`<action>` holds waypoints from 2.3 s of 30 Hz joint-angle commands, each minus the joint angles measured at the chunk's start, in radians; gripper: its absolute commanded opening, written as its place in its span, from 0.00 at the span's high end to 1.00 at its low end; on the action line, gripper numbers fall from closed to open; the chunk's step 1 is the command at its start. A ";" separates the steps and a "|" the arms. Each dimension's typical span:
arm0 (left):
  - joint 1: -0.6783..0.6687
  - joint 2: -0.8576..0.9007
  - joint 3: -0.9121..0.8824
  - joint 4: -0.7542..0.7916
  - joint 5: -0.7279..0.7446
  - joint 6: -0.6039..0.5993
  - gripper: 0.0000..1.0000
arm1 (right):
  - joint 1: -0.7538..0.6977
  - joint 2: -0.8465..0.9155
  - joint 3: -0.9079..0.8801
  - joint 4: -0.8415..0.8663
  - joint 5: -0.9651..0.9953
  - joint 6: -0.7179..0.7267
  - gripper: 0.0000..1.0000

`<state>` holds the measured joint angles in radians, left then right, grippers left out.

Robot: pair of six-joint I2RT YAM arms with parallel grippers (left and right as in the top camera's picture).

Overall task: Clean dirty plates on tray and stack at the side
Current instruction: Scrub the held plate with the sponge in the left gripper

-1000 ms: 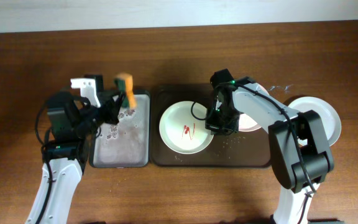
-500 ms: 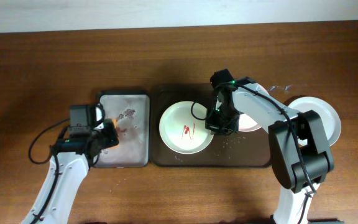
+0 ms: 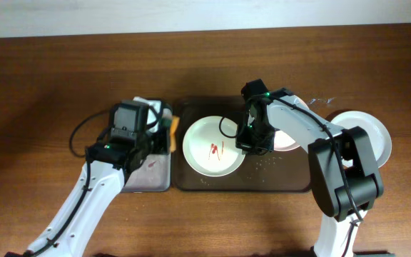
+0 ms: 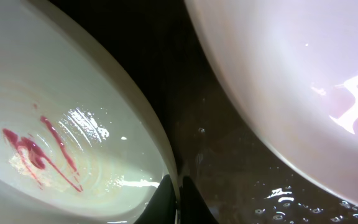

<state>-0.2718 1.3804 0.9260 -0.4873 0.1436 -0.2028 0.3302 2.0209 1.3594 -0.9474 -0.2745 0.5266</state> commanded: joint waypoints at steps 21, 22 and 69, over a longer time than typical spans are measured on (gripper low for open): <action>-0.175 0.504 0.044 0.500 0.575 -0.512 1.00 | 0.011 0.006 0.002 -0.003 0.024 -0.025 0.96; -0.182 0.514 0.045 0.503 0.566 -0.512 1.00 | 0.011 0.006 0.002 -0.003 0.024 -0.025 0.96; -0.132 0.317 0.072 0.214 -0.084 -0.217 1.00 | 0.011 0.006 0.002 -0.018 0.024 -0.025 0.96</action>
<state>-0.4320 1.7874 0.9688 -0.2409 0.1638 -0.4915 0.3302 2.0209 1.3594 -0.9546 -0.2745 0.5011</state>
